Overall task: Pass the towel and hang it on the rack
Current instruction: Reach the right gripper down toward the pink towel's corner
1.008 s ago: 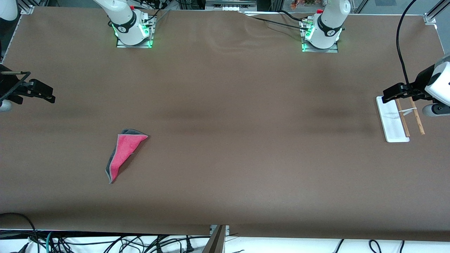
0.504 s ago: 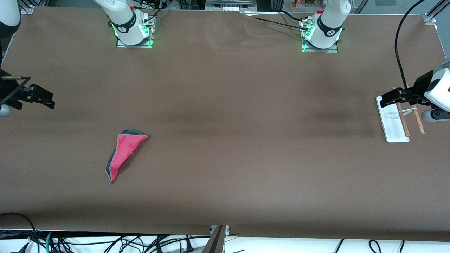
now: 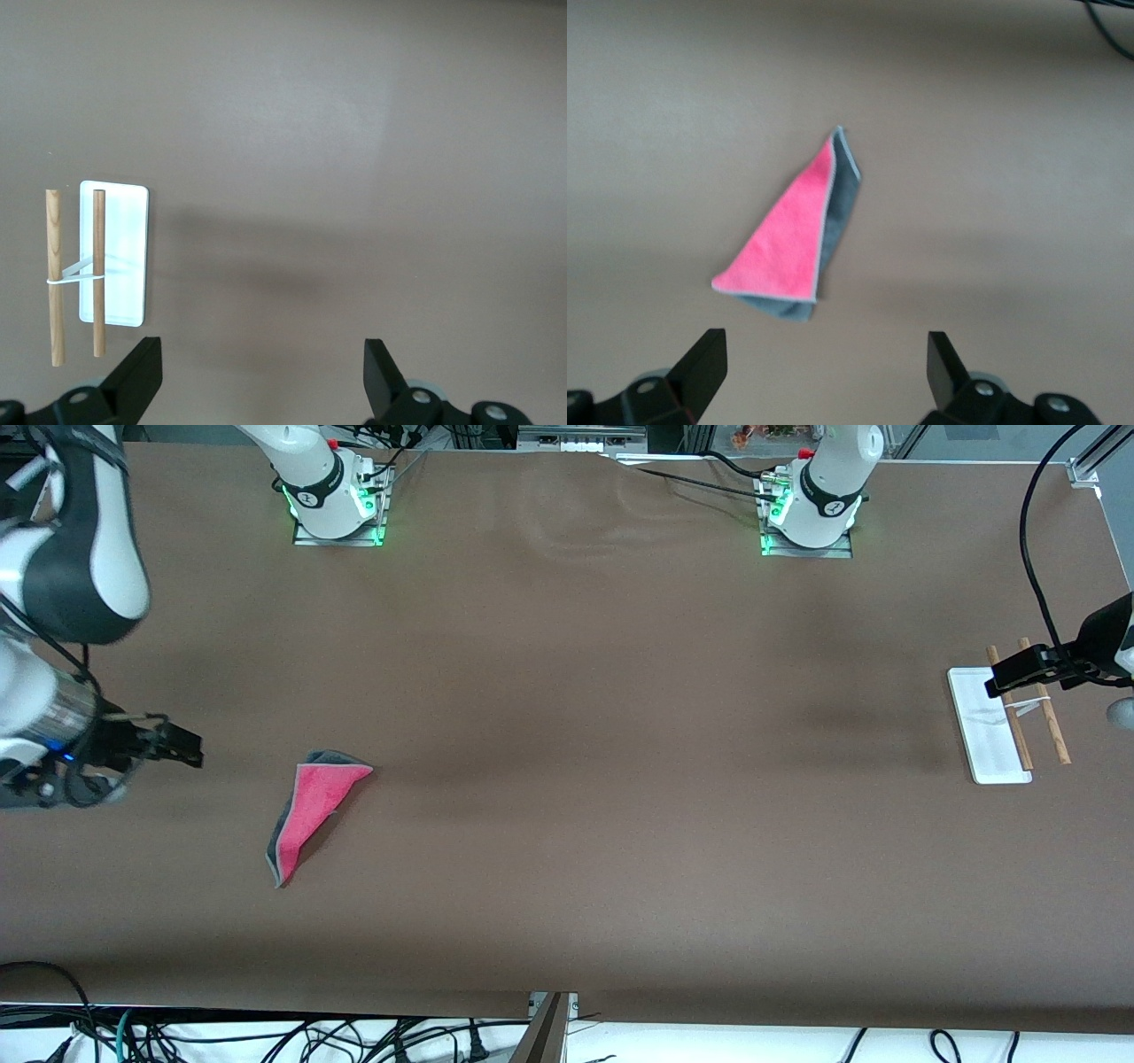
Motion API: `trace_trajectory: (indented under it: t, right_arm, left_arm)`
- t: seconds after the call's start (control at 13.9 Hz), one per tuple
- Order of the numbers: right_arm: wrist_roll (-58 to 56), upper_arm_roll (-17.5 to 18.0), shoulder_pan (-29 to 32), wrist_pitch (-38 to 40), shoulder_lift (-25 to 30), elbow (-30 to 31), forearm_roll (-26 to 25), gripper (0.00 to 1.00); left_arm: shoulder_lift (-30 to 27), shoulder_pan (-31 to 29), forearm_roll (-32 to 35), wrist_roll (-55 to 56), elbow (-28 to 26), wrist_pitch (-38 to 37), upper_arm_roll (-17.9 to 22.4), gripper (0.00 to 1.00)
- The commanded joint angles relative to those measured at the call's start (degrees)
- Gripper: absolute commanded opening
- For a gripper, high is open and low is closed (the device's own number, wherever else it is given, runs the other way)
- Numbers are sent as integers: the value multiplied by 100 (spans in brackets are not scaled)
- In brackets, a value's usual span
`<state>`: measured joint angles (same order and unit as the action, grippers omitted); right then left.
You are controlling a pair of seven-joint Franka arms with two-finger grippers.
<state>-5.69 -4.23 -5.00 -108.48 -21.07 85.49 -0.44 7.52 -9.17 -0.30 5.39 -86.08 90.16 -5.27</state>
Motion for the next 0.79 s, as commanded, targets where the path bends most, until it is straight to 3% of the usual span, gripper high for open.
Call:
trace_trajectory:
  t: [0.0,0.22,0.72]
  right_arm:
    - [-2,-25,-194,-435,-519,-103,17,100]
    - [-2,-25,-150,-1147,-1249,-103,78,100]
    - [7,-43,-88,-2255,-2155,-103,105,100]
  left_arm:
    - [48,-85,-101,-134,179,-94,0,100]
    - [48,-85,-101,-134,180,-103,0,100]
    - [39,-85,-101,-126,180,-121,0,100]
